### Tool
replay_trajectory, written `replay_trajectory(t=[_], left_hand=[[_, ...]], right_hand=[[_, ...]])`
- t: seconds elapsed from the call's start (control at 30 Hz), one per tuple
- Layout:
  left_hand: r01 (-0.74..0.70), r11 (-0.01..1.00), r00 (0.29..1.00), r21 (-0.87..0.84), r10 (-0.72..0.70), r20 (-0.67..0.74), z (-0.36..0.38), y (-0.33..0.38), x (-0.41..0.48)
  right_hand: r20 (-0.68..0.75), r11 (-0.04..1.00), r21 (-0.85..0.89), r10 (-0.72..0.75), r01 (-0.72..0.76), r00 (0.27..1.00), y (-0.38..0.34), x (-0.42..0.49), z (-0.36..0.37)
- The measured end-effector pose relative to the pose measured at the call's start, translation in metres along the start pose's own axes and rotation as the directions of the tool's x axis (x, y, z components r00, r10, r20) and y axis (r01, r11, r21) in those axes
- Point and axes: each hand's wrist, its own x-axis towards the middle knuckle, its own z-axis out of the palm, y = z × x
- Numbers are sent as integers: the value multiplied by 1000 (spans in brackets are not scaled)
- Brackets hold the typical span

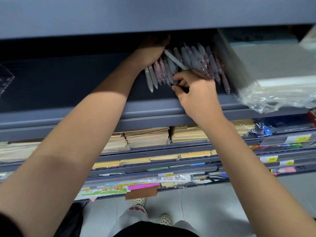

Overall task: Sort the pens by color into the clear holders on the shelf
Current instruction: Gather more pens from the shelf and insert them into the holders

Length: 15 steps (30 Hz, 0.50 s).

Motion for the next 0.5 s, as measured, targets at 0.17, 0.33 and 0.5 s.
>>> replay_trajectory(t=[0.17, 0.33, 0.5], left_hand=[[-26, 995, 998, -96, 21, -54, 2, -2, 3], [7, 1000, 998, 10, -7, 55, 2, -1, 9], [-22, 994, 1000, -108, 22, 3, 4, -7, 14]], right_hand=[[-24, 999, -39, 18, -18, 1000, 2, 1, 4], [-30, 1000, -23, -4, 3, 1000, -1, -1, 3], [-47, 999, -37, -21, 19, 999, -4, -2, 1]])
